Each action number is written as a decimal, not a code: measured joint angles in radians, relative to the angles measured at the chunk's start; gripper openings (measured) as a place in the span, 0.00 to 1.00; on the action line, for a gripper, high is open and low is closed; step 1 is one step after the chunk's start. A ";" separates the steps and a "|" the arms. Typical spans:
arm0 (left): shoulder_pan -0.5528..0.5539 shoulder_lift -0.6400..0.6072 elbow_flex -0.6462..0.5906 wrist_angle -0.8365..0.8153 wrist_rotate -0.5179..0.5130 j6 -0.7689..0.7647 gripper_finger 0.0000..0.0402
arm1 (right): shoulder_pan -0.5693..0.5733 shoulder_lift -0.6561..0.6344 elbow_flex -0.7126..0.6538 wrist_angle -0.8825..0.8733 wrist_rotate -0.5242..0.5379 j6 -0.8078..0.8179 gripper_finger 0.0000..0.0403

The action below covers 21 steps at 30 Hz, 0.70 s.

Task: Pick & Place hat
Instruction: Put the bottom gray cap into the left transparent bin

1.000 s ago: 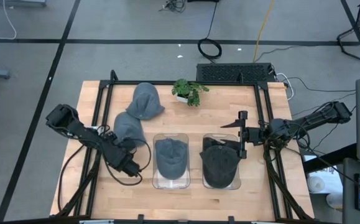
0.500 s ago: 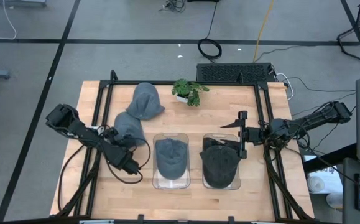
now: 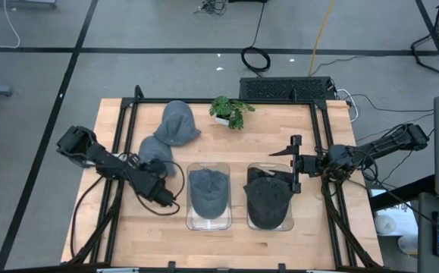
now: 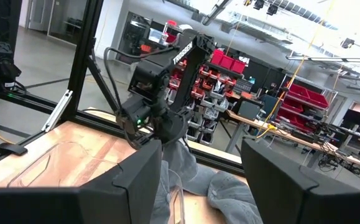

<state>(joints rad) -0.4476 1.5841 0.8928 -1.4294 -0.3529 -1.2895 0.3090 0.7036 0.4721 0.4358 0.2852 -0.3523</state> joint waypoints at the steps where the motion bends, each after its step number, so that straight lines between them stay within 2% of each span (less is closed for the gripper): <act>1: 0.008 0.000 0.000 0.013 0.009 0.026 0.04 | 0.000 0.000 0.000 0.000 0.000 0.000 0.52; 6: 0.017 0.000 0.041 -0.017 0.018 0.111 0.03 | 0.000 0.000 0.000 0.000 0.000 0.000 0.52; 9: 0.010 0.000 0.116 -0.135 -0.003 0.108 0.03 | 0.000 0.000 0.000 0.000 0.001 0.000 0.52; 12: -0.003 -0.015 0.211 -0.132 -0.032 0.164 0.03 | 0.000 0.000 0.000 0.000 0.001 0.000 0.52; 21: -0.088 -0.028 0.614 -0.141 -0.271 0.309 0.03 | 0.000 0.014 0.001 -0.002 0.003 0.019 0.52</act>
<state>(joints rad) -0.5351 1.5558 1.5068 -1.5704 -0.6239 -0.9802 0.3088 0.7181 0.4732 0.4343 0.2886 -0.3332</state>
